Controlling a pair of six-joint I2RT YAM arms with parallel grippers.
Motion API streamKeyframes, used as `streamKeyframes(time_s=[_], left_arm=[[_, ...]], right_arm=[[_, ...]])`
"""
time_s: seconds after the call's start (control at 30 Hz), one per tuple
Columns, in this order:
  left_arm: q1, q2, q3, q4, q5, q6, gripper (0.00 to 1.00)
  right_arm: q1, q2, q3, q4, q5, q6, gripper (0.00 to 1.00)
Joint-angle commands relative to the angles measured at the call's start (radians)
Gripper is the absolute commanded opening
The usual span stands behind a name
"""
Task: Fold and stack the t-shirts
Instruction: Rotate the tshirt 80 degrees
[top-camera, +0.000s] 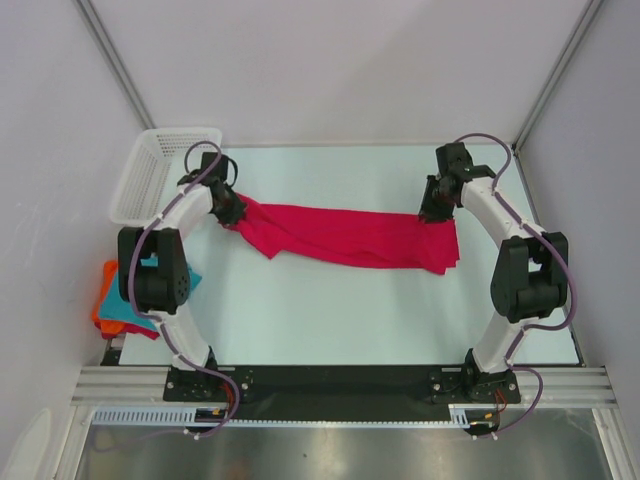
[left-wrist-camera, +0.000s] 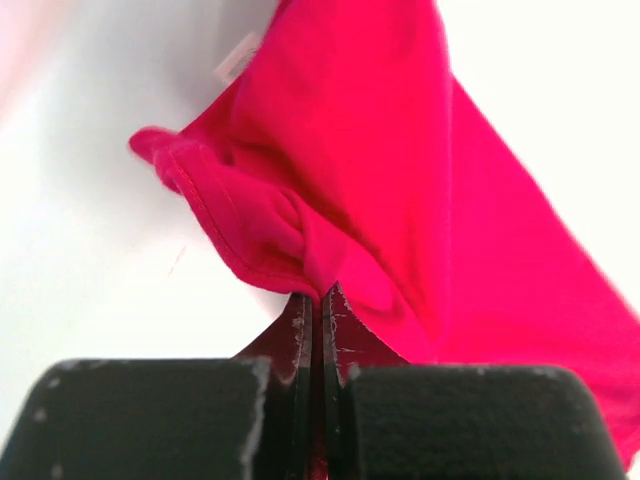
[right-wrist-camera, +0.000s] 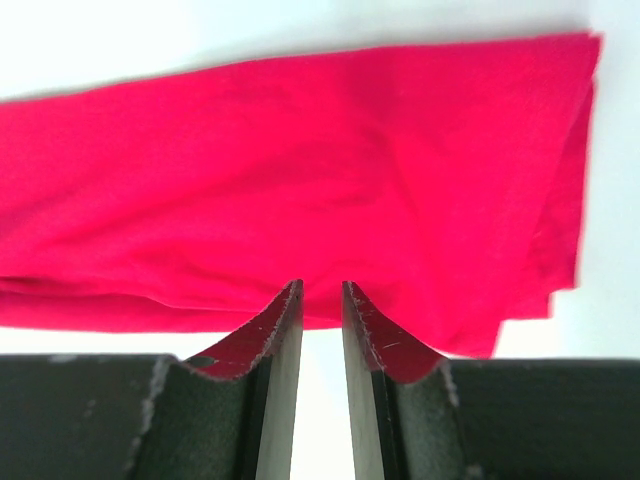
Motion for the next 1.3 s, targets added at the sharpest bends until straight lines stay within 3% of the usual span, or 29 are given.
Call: streamKeyframes(time_s=[0.0,0.63,0.7,0.73,0.83,0.93,1.17,1.27], left_arm=[[0.047,0.089,0.169,-0.077,-0.051,0.035,0.00],[0.189,0.533,0.824,-0.278,0.048,0.098,0.02],[0.189,0.539,0.834,-0.276,0.107,0.115,0.08],[0.182,0.528,0.822,-0.273,0.112,0.127,0.31],[0.163,0.485,0.774,-0.253,0.072,0.152,0.68],[0.156,0.456,0.746,-0.255,0.061,0.163,0.76],[0.105,0.352,0.687,-0.252,0.044,0.161,0.77],[0.010,0.323,0.689,-0.250,0.027,0.182,0.78]], right_arm=[[-0.010,-0.033,0.049,-0.017,0.012,-0.011,0.28],[-0.021,-0.014,0.075,-0.035,0.028,-0.014,0.28],[-0.021,-0.011,0.073,-0.034,0.023,-0.014,0.28],[-0.022,-0.008,0.072,-0.031,0.021,-0.012,0.28],[-0.019,0.004,0.070,-0.028,0.015,-0.012,0.28],[-0.018,0.007,0.067,-0.021,0.012,-0.011,0.28],[-0.022,-0.002,0.038,-0.005,0.005,-0.011,0.28],[-0.021,0.004,0.032,0.009,-0.006,-0.005,0.28]])
